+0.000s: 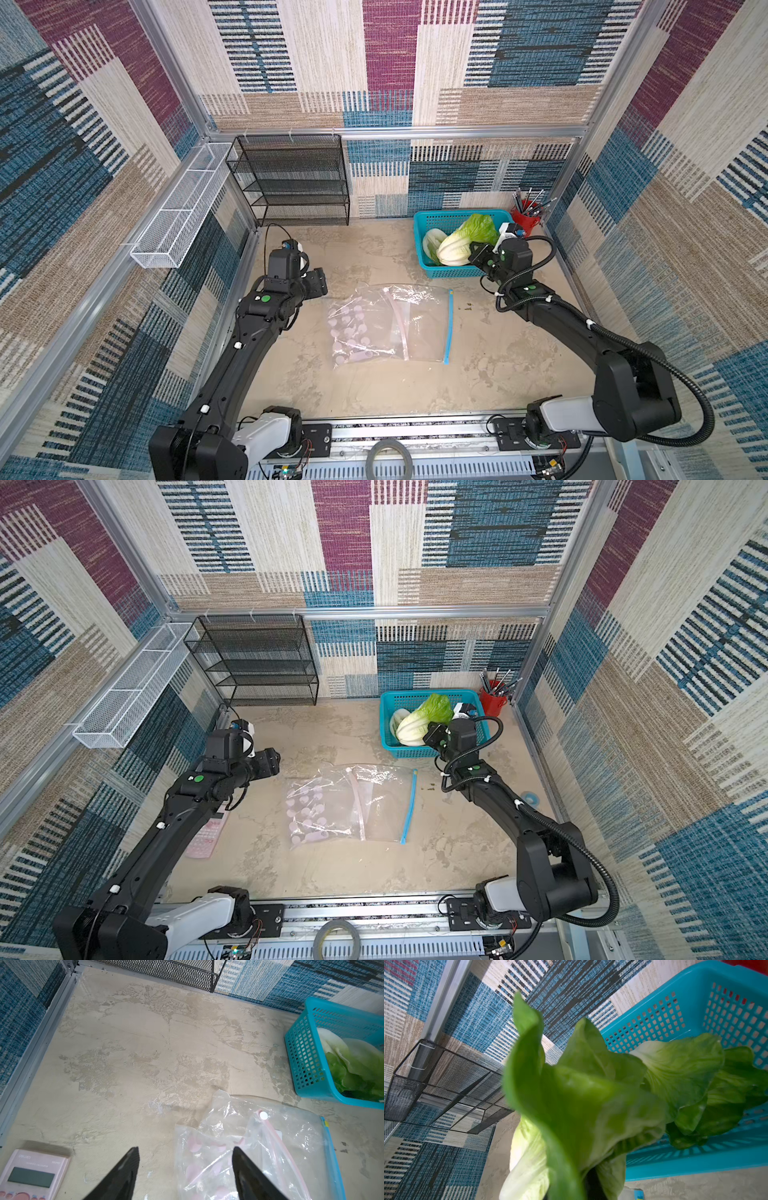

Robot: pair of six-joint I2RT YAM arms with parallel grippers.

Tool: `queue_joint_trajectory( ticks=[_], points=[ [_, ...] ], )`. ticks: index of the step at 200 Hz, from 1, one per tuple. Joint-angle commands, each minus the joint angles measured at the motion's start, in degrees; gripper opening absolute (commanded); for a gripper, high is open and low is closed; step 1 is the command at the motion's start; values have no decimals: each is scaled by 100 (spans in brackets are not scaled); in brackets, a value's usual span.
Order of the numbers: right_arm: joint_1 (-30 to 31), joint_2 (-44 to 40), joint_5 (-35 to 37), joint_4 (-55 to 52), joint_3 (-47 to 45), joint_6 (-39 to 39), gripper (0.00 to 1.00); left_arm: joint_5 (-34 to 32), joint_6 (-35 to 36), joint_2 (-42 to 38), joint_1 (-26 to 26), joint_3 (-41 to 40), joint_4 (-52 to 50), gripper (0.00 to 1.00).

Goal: Open the zip-top bag and take out the chinese cabbages
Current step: Place the Chinese cabbage in the basket.

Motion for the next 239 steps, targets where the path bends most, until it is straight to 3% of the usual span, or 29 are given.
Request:
queue_joint_trajectory(
  ticks=[1,149,201,239],
  points=[
    [-111,169,-132,218,192,20,0,105,174,-110,44,-61,168,72],
    [-585,2146,-380,562,1704,184,0,288,175,-476,311,-339,481,72],
    [-590,2520,-439,504,2071,425,0,325,114,-588,442,-462,606,71],
    [-593,2622,-340,456,2197,381,0,571,12,-739,535,-479,657,65]
  ],
)
